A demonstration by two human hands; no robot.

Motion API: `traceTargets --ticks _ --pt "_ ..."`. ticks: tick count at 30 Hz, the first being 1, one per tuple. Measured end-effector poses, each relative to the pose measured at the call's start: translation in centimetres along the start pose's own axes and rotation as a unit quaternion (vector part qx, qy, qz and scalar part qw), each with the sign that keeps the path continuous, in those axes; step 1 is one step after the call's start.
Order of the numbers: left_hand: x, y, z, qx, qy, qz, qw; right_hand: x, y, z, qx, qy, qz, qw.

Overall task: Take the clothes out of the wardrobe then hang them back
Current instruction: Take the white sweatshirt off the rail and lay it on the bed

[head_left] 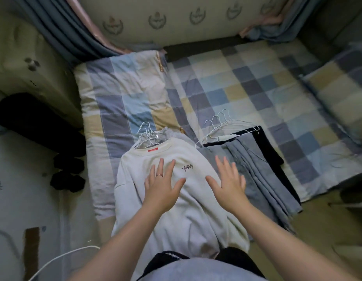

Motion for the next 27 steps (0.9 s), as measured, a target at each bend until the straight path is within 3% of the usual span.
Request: traceTargets --ticks 9,19,24,27 --pt "6.8 1.5 -14.8 0.177 -0.092 0.067 0.978 -6.6 8.0 -12.7 0.116 -0.036 -0.088 0.989" --pt "22.9 10.5 -32.8 0.319 -0.161 0.139 0.924 -10.5 21.2 -33.9 0.242 -0.091 -0.169 0.951" --pt "33.7 16.7 -42.0 0.381 -0.200 0.181 0.884 -12.4 29.2 -45.7 0.323 -0.093 -0.204 0.919" --pt "39.9 20.6 -47.7 0.442 -0.226 0.207 0.843 -13.4 34.5 -52.1 0.377 -0.093 -0.225 0.894"
Point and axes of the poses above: each hand's wrist, its own y-axis away from the middle knuckle, its own x-axis out of the palm, z = x × y, the point moved 3 cm from there along -y, towards the middle knuckle, and after that the axes turned 7 degrees about y, right-handed, at the moved point
